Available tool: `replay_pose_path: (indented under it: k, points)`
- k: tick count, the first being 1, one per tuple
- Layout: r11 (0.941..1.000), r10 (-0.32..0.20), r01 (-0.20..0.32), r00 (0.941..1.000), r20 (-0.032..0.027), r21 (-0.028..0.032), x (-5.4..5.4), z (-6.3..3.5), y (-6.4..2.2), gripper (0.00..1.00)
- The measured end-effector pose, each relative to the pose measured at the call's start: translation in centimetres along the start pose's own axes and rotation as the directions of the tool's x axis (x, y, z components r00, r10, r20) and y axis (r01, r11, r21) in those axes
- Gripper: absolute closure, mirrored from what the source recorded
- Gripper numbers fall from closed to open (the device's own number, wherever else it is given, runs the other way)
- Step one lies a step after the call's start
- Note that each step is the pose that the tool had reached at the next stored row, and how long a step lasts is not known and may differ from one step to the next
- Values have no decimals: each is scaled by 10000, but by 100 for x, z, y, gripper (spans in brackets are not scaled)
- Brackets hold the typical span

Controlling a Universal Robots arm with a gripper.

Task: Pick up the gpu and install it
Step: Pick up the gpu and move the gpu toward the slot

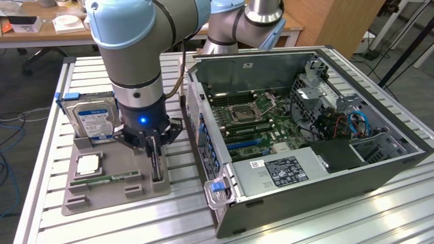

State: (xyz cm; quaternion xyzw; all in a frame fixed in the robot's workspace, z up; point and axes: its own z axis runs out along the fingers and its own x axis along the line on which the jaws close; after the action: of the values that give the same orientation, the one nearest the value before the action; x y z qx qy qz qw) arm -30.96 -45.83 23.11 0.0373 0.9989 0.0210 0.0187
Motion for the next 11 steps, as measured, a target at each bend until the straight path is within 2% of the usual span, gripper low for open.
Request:
replay_pose_path:
  k: [1,11]
  points:
    - [10000,0,0,10000,1,0,0,0,0,72]
    - [10000,0,0,10000,1,0,0,0,0,74]
